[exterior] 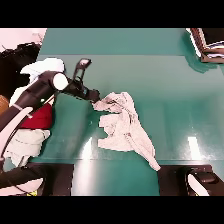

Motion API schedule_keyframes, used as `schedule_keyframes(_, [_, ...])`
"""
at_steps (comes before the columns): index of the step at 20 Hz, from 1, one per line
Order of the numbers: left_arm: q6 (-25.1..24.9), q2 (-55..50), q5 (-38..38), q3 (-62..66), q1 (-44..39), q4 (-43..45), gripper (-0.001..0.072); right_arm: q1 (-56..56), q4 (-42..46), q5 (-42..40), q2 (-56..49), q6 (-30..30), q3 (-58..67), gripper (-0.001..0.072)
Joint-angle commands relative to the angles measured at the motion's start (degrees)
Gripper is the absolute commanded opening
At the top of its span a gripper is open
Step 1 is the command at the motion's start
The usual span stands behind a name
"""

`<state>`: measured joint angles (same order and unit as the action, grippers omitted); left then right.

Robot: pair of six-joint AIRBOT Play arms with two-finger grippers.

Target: Fold the shirts.

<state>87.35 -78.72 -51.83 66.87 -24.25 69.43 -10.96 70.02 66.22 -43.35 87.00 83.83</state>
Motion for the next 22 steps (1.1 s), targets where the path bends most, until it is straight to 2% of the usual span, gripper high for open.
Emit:
schedule_keyframes(1, [-12.1, -6.2, 4.4, -1.0, 0.9, -14.5, 0.0535, 0.0, 0.0, 2.4, -0.8, 0.0, 0.0, 0.0014])
schedule_keyframes(5, [-20.7, -7.5, 10.6, 0.7, 0.9, -17.5, 0.0553, 0.0, 0.0, 7.2, -4.1, 0.0, 0.0, 0.0014])
schedule_keyframes(10, [-31.5, -10.7, 9.2, 1.2, 0.9, -22.8, 0.0551, 0.0, -3.1, 7.5, -8.1, 0.0, 0.0, 0.0014])
schedule_keyframes(12, [-32.3, -11.8, 9.4, 1.3, 0.9, -23.4, 0.0547, 0.0, -3.0, 7.7, -9.5, 0.0, 0.0, 0.0014])
schedule_keyframes(15, [-32.3, -13.7, 12.1, 1.3, 0.9, -23.4, 0.0343, 0.0, -3.0, 8.0, -11.7, 0.0, 0.0, 0.0014])
schedule_keyframes(16, [-32.0, -13.7, 14.3, 1.4, 0.9, -23.5, 0.0217, 0.0, -3.0, 8.5, -12.3, 0.0, 0.0, 0.0014])
schedule_keyframes(17, [-32.0, -13.7, 15.3, 1.9, 1.1, -23.3, 0.0041, 0.0, -2.8, 9.1, -12.9, 0.0, 0.0, 0.0014])
schedule_keyframes(19, [-31.2, -13.3, 11.9, 4.9, 3.3, -23.0, 0.002, 0.0, -2.4, 11.0, -14.1, 0.0, 0.0, 0.0014])
schedule_keyframes(22, [-28.2, -8.7, 8.5, 9.7, 11.2, -22.7, 0.002, 0.2, -2.3, 13.9, -15.1, 0.0, -3.0, 0.0014])
